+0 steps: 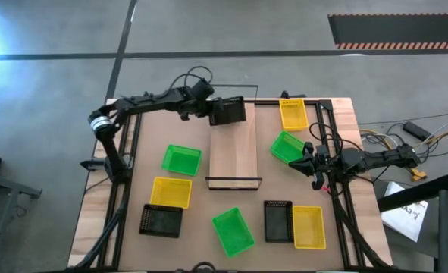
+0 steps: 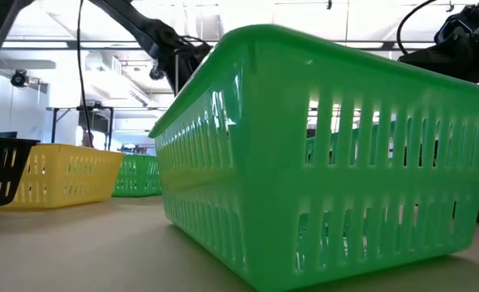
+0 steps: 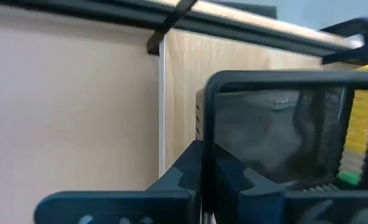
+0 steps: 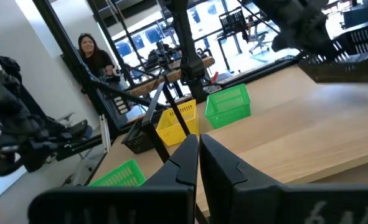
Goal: Stack baskets on shelf by color
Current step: Put the top black bin on the shelf
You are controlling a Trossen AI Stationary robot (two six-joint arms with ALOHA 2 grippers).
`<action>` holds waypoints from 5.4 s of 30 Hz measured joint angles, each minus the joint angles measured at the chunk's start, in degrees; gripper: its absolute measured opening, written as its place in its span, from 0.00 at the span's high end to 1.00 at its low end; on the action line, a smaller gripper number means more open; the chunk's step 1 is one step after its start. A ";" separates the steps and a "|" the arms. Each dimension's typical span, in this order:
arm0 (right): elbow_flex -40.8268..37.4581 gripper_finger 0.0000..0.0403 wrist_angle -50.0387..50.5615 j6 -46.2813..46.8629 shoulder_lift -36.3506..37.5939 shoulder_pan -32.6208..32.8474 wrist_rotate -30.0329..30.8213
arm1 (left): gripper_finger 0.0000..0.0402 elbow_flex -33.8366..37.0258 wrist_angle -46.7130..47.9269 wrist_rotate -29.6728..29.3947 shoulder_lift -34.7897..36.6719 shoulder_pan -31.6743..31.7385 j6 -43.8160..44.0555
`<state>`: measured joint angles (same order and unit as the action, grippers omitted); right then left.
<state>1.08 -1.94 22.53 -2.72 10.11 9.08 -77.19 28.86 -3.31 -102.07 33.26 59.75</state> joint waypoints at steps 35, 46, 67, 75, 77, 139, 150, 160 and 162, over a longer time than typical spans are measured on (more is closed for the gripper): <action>-0.02 0.98 -0.01 0.00 0.00 0.00 0.00 | 0.72 -5.70 -2.80 -0.27 -4.67 -0.26 -10.17; -0.01 0.98 0.01 0.00 0.00 0.00 0.00 | 0.91 -5.70 -2.60 -2.86 -4.67 0.42 -17.11; -0.02 0.98 0.01 0.00 -0.02 0.00 0.00 | 0.92 -5.68 1.23 6.01 -0.33 -6.28 -22.60; -0.02 0.98 0.00 0.00 -0.02 0.00 0.00 | 0.92 -5.68 1.83 3.93 -2.71 -7.54 -25.01; -0.02 0.98 0.01 0.00 -0.02 0.00 0.00 | 0.92 -5.68 2.72 2.33 -2.95 -7.48 -26.04; 0.00 0.98 0.00 0.00 -0.06 0.01 0.00 | 0.74 -7.79 -5.01 -3.12 -7.39 -2.86 -18.83; -0.02 0.98 0.01 0.00 -0.06 0.00 0.00 | 0.74 -8.26 -5.12 -3.15 -8.59 -2.89 -21.18; 0.00 0.98 0.01 0.00 -0.06 0.00 0.00 | 0.71 -8.91 -6.33 -0.64 -5.39 -2.54 -23.53; -0.02 0.98 -0.01 0.00 -0.06 0.02 0.00 | 0.67 -8.82 -6.28 -0.14 -5.41 -2.17 -25.72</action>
<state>1.06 -1.95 22.52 -2.79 10.13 9.08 -86.01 22.58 -3.45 -107.47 31.09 34.03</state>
